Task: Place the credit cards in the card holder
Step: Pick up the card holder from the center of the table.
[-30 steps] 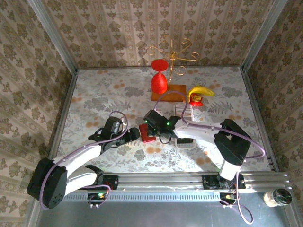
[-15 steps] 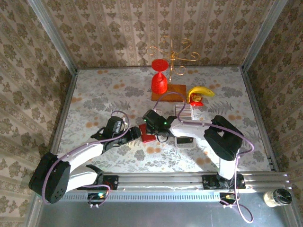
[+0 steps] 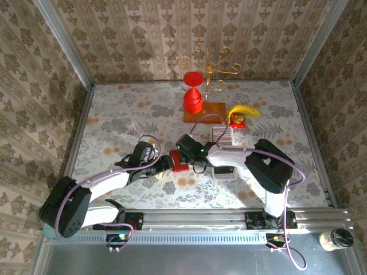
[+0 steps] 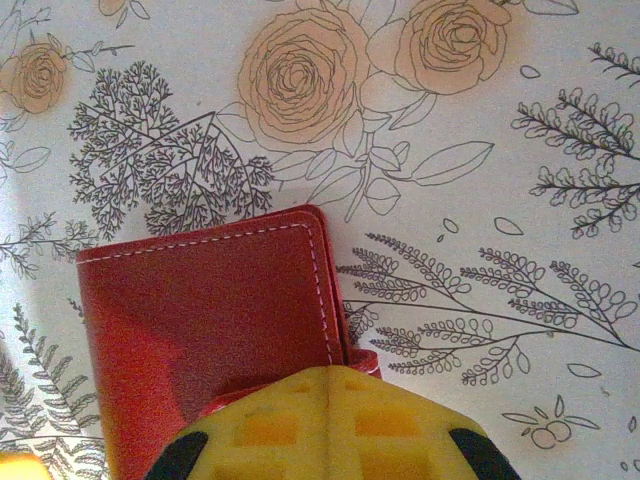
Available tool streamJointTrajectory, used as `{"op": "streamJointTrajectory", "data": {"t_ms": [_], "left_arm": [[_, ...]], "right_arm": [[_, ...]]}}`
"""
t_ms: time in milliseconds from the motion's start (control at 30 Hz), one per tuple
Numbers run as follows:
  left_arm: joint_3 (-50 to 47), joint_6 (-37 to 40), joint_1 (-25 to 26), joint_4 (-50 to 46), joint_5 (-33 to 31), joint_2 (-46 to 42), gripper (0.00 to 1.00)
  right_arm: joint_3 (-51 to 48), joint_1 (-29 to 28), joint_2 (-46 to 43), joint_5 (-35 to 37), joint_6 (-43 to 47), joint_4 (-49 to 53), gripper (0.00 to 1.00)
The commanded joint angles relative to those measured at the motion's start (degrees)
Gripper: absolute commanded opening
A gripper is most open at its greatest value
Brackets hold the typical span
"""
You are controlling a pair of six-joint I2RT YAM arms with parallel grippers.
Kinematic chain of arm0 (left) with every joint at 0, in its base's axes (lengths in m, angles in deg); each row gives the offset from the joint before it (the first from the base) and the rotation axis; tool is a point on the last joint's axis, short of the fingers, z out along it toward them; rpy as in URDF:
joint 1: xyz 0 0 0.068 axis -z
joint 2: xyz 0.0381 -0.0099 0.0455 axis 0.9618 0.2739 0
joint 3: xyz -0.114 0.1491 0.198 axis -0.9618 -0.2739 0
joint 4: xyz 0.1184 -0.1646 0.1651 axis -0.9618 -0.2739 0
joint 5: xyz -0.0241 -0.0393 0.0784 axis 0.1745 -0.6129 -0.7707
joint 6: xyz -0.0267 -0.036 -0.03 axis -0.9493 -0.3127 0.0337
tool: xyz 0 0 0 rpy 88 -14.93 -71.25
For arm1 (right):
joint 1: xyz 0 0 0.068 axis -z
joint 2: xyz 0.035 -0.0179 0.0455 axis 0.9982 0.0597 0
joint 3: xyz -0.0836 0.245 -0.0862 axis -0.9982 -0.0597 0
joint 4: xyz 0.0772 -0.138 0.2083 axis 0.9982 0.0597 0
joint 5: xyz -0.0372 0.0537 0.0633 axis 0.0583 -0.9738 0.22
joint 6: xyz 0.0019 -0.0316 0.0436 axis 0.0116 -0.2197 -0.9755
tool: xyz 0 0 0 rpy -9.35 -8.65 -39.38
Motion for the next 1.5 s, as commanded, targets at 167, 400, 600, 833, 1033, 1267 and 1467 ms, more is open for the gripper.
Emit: {"op": "streamJointTrajectory", "data": {"t_ms": [167, 400, 600, 833, 1033, 1267, 1467], "left_arm": [[0.24, -1.29, 2.09, 3.99, -0.36, 3.35, 0.58], [1.21, -1.73, 2.81, 6.98, 0.4, 6.19, 0.52], [1.83, -2.65, 3.71, 9.1, 0.89, 6.86, 0.48], [2.08, -3.66, 3.95, 12.19, 1.32, 7.9, 0.47], [2.84, -3.93, 3.93, 14.17, 1.59, 9.15, 0.45], [2.97, -4.46, 3.8, 16.11, 1.24, 9.07, 0.39], [3.07, -4.96, 3.64, 16.93, 1.68, 8.73, 0.3]], "right_arm": [[-2.77, 0.37, 0.97, 2.46, -2.25, 0.04, 0.0], [-4.03, 0.4, 0.47, 2.21, -2.94, -1.11, 0.0], [-5.1, 0.44, 0.13, 1.98, -3.65, -2.1, 0.0], [-5.65, 0.49, -0.03, 1.63, -4.15, -2.77, 0.0], [-6.01, 0.57, -0.54, 1.29, -4.63, -3.12, 0.0], [-7.12, 0.66, -2.11, 0.62, -5.36, -4.14, 0.0], [-8.4, 0.67, -3.74, 0.29, -6.05, -5.38, 0.0]]}}
